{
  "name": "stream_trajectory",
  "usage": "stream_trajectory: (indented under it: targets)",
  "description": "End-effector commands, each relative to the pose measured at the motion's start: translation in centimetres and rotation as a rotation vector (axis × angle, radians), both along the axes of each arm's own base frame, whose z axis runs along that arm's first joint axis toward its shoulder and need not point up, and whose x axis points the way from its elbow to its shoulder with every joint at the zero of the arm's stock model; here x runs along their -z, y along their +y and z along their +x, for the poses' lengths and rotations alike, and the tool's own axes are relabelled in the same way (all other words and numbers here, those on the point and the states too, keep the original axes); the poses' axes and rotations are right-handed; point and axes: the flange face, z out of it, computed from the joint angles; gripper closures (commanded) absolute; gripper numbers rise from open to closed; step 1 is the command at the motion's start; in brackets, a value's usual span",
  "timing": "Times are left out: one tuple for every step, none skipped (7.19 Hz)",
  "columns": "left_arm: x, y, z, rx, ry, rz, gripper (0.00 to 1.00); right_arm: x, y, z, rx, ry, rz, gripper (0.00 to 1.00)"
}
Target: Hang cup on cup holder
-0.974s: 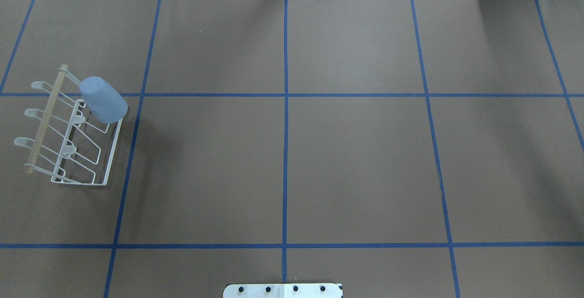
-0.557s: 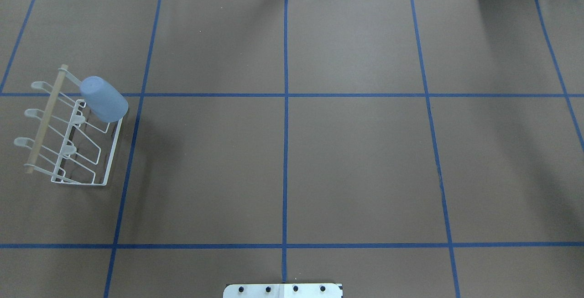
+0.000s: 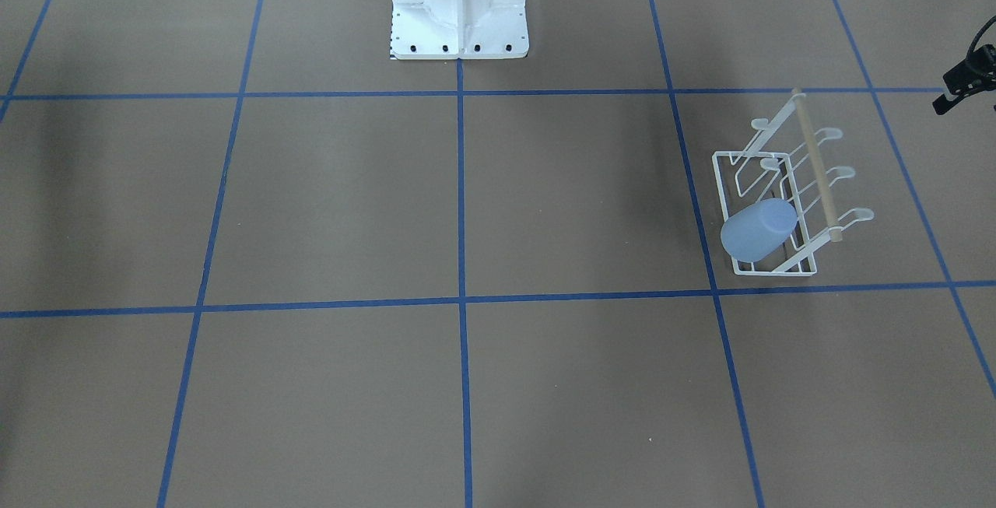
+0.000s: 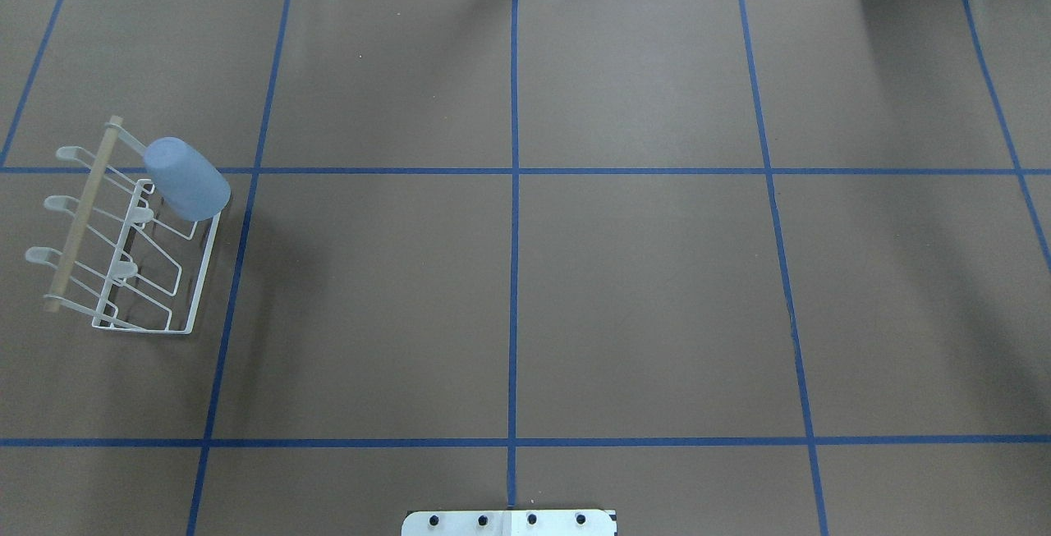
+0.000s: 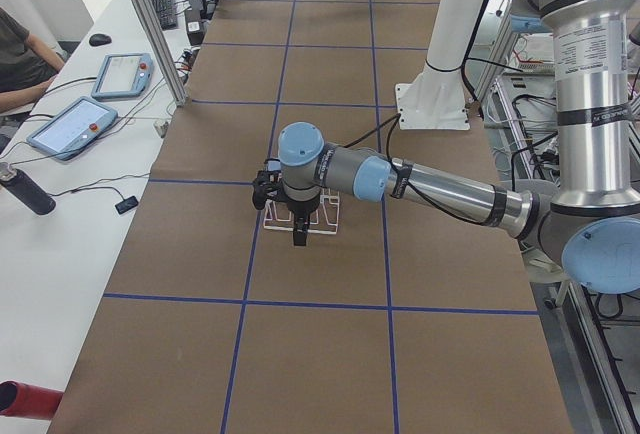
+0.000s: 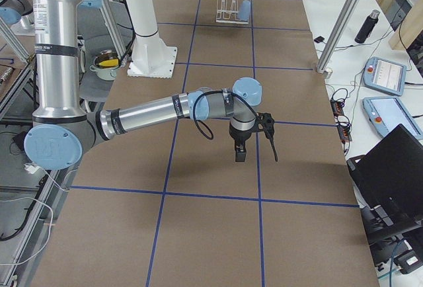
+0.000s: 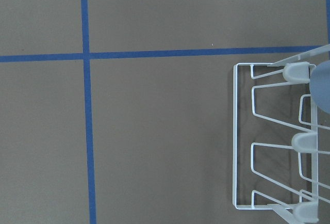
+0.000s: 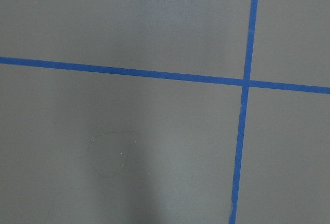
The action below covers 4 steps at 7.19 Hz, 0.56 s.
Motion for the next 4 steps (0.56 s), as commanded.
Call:
stream_trajectory:
  targets:
    - [-0.57, 2.05, -0.43, 0.002, -0.006, -0.019, 0.02, -0.04, 0.0, 0.0, -0.001, 0.0, -0.003, 0.0]
    - [-0.56, 2.12, -0.44, 0.002, -0.006, -0.019, 0.02, -0.1, 0.0, -0.02, -0.001, -0.002, -0.005, 0.0]
    - [-0.62, 2.17, -0.45, 0.001, -0.006, -0.019, 0.02, -0.08, 0.23, -0.16, 0.003, -0.025, -0.011, 0.0]
    - [-0.47, 2.13, -0.37, 0.0, -0.004, -0.017, 0.02, -0.22, 0.36, -0.23, 0.004, -0.036, -0.018, 0.0]
